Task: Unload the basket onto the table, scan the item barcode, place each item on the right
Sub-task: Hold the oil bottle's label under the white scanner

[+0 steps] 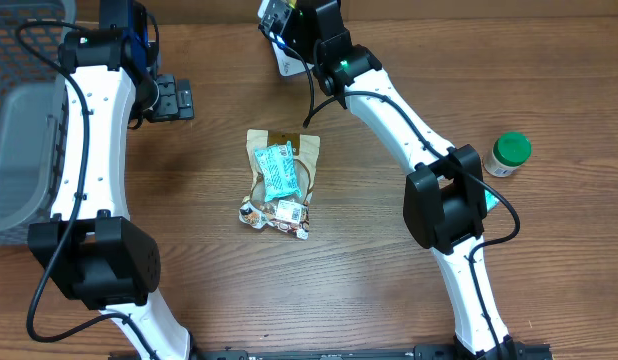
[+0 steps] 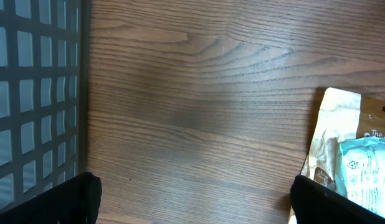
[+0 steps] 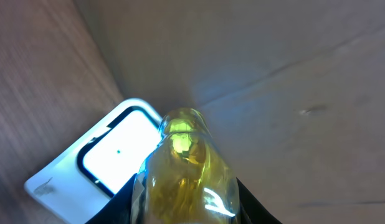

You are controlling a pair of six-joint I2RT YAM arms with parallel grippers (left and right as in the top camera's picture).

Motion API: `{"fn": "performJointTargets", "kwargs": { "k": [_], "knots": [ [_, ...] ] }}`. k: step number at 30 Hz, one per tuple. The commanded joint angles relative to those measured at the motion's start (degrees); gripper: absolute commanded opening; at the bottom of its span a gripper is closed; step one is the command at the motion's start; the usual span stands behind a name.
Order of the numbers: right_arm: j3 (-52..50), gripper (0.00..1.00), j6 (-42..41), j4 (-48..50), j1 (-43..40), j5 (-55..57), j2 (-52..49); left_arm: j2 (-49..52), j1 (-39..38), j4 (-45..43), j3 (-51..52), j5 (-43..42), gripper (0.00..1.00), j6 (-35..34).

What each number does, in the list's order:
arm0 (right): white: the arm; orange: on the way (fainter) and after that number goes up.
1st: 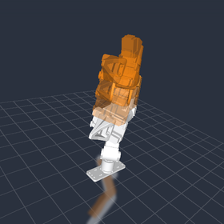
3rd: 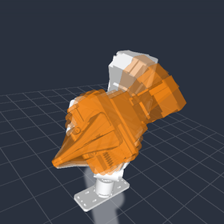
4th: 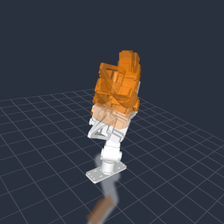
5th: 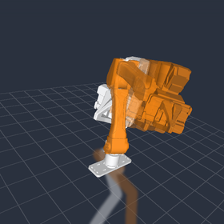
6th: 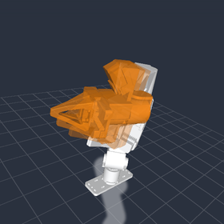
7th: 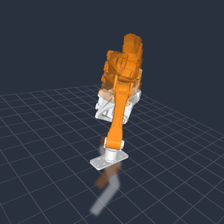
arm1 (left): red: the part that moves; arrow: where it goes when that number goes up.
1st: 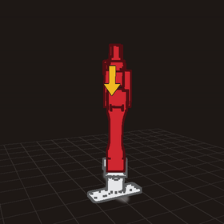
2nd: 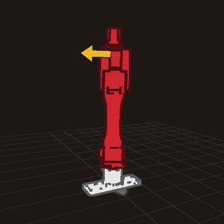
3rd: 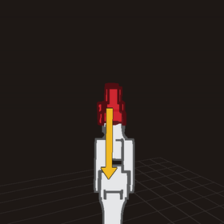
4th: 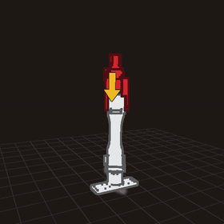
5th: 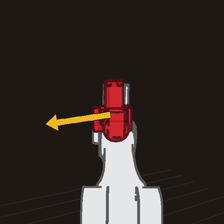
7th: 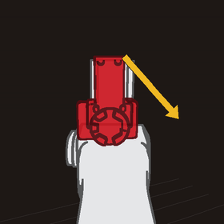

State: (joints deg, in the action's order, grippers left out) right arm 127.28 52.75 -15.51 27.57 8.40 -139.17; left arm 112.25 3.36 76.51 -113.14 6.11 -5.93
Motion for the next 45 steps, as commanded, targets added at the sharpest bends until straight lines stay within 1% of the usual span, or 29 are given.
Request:
{"fn": "performJointTargets", "kwargs": {
  "k": [1, 19, 21, 22, 27, 30, 34, 36, 38, 39, 45],
  "knots": [
    [1.29, 0.24, 1.11, 2.84, 0.13, 0.57, 1.22, -0.15, -0.39, -0.09, -0.92, 0.26, 1.0, 0.61],
    [1.29, 0.24, 1.07, 6.43, 0.02, -1.14, -4.66, -0.15, -0.39, -0.09, -0.92, 0.26, 1.0, 0.61],
    [1.29, 0.25, 1.07, 6.01, 0.02, -1.14, -4.85, -0.15, -0.39, -0.09, -0.92, 0.26, 1.0, 0.63],
    [1.29, 0.29, 1.05, 5.6, 0.02, -1.16, -4.85, -0.15, -0.39, -0.09, -0.92, 0.26, 1.0, 0.61],
    [1.29, 0.3, -4.02, 5.33, 0.02, -1.18, -4.85, -0.15, -0.39, -0.09, -0.92, 0.26, 1.0, 0.61],
    [1.29, 0.24, -8.39, 5.09, 0.02, -1.22, -4.85, -0.15, -0.39, -0.09, -0.92, 0.26, 1.0, 0.61],
    [1.31, 0.23, -12.76, 5.14, 0.0, -1.64, -4.85, -0.15, -0.39, -0.09, -0.92, 0.26, 0.99, 0.61],
    [1.38, 0.21, -12.74, 5.16, 0.0, -1.62, -4.83, -0.15, -0.39, -0.09, -0.92, 0.26, 1.0, 0.61],
    [1.46, 0.13, -12.74, 5.25, 0.0, -1.62, -4.42, -0.15, -0.39, -0.09, -0.92, 0.26, 1.0, 0.63],
    [1.46, 0.11, -12.76, 5.42, 0.0, -1.6, -4.02, -0.15, -0.39, -0.09, -0.92, 0.26, 1.0, 0.61],
    [1.46, 0.1, -18.51, 8.63, -0.87, -1.62, 1.49, -0.15, -0.39, -0.09, -0.92, 0.26, 1.0, 0.63]
  ]
}}
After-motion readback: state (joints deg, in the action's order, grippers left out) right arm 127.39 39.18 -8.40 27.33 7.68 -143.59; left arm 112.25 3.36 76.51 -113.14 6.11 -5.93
